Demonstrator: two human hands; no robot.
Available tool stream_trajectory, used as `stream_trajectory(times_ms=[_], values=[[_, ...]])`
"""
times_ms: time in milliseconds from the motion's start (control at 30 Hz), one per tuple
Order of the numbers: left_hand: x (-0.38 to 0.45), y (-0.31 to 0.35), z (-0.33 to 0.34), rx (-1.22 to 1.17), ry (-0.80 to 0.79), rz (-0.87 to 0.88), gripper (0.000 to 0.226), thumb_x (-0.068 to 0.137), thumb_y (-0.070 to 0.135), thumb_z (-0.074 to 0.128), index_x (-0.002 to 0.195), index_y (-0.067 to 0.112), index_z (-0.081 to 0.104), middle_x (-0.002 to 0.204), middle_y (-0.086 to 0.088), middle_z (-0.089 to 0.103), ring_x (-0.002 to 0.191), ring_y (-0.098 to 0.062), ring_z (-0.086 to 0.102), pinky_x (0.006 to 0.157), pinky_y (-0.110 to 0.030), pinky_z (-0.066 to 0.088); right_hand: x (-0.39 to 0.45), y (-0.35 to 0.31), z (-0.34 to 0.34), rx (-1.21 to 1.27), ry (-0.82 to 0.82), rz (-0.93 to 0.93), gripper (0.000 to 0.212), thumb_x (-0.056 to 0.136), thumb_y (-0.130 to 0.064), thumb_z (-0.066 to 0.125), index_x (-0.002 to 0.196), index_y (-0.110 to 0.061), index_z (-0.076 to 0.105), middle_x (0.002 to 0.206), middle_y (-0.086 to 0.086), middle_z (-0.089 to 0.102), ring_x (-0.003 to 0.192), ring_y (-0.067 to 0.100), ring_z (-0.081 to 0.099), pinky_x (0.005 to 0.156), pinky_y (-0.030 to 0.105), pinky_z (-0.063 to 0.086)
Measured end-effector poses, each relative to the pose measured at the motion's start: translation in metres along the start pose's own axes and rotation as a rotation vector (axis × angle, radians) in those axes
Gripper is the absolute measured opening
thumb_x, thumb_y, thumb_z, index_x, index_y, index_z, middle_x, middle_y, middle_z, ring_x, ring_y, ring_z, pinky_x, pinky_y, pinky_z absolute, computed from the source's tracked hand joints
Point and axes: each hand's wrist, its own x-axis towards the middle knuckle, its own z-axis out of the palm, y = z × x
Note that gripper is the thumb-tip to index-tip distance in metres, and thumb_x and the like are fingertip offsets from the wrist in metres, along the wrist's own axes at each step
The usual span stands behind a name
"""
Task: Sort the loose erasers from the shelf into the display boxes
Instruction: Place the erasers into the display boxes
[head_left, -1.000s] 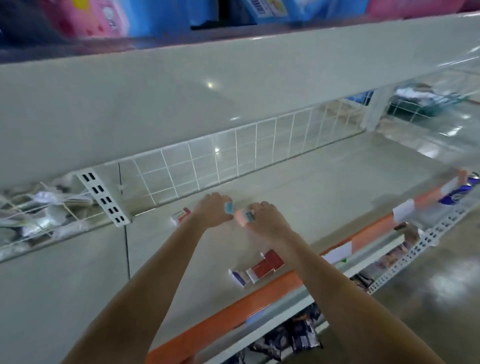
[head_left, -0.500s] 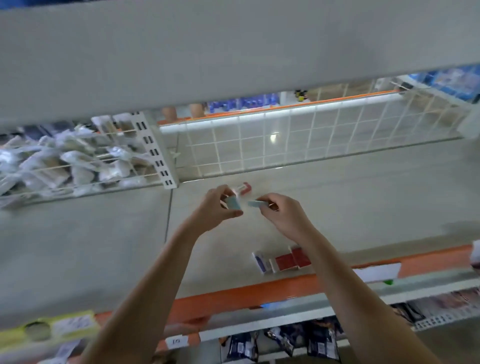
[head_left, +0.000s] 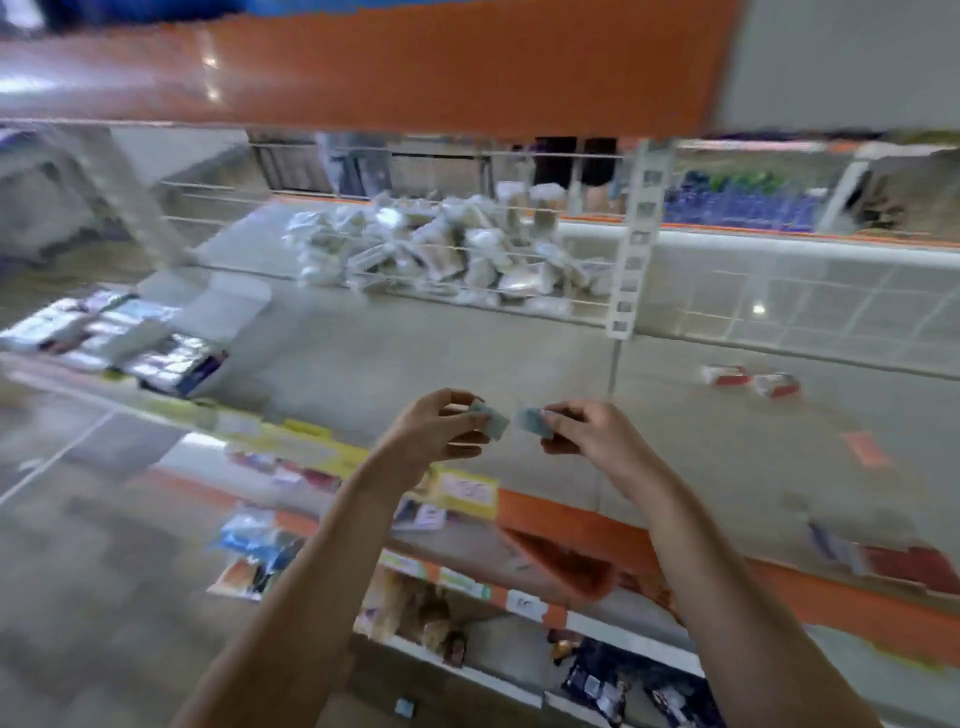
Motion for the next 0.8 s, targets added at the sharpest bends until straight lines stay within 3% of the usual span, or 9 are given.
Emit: stream_trajectory(times_ms=[133,267,400,500,700,800], values=[[-0.035,-0.006,-0.109,-0.108,0.095,-0.003,0.011,0.090,-0.001,0.053,0.087,0.010,0.056,0.070,-0.004,0.066,0.053,-0.010,0.066,0.051,-0.019,0.054,0.014,-0.014,0.103,0.008,-0.090,-0.038,0.018,0.090,-0.002,0.055,0.106,0.005,0.061,0.074,0.007,0.060,0.048,0.000,0.060,0.056,0.012,0.052],[-0.067,-0.007,-0.213,-0.116,0.167,0.029,0.012,0.089,-0.001,0.054,0.083,0.009,0.055,0.067,-0.006,0.064,0.050,-0.009,0.064,0.051,-0.019,0.054,0.025,-0.026,0.202,-0.102,-0.182,-0.106,0.007,0.087,-0.014,0.062,0.088,-0.013,0.069,0.078,0.010,0.067,0.064,0.015,0.063,0.073,0.031,0.053],[-0.090,-0.009,-0.301,-0.072,0.197,0.039,0.008,0.088,0.003,0.058,0.084,0.009,0.055,0.073,-0.007,0.064,0.056,-0.010,0.065,0.056,-0.020,0.056,0.032,-0.047,0.290,-0.062,-0.238,-0.105,0.007,0.088,-0.008,0.060,0.088,-0.010,0.067,0.072,0.006,0.064,0.055,0.007,0.061,0.062,0.019,0.053],[-0.094,-0.011,-0.361,-0.063,0.231,0.051,0.006,0.087,0.007,0.062,0.090,0.007,0.056,0.081,-0.009,0.065,0.062,-0.010,0.067,0.059,-0.022,0.056,0.044,-0.065,0.345,-0.100,-0.283,-0.145,0.008,0.088,-0.009,0.061,0.091,-0.008,0.068,0.072,0.005,0.065,0.058,0.011,0.060,0.063,0.024,0.052],[-0.073,-0.003,-0.471,-0.054,0.283,0.074,0.010,0.087,0.007,0.062,0.091,0.007,0.053,0.085,-0.011,0.063,0.062,-0.010,0.067,0.059,-0.022,0.056,0.098,-0.100,0.446,-0.114,-0.258,-0.209,0.007,0.089,-0.007,0.060,0.088,-0.012,0.065,0.067,0.002,0.061,0.050,0.003,0.056,0.051,0.018,0.046],[-0.048,0.012,-0.523,-0.039,0.276,0.067,0.011,0.087,0.006,0.061,0.086,0.009,0.051,0.082,-0.011,0.062,0.060,-0.010,0.066,0.059,-0.022,0.057,0.133,-0.119,0.492,-0.121,-0.232,-0.213,0.009,0.089,-0.007,0.059,0.097,-0.006,0.065,0.070,0.001,0.060,0.054,0.005,0.054,0.051,0.016,0.045]])
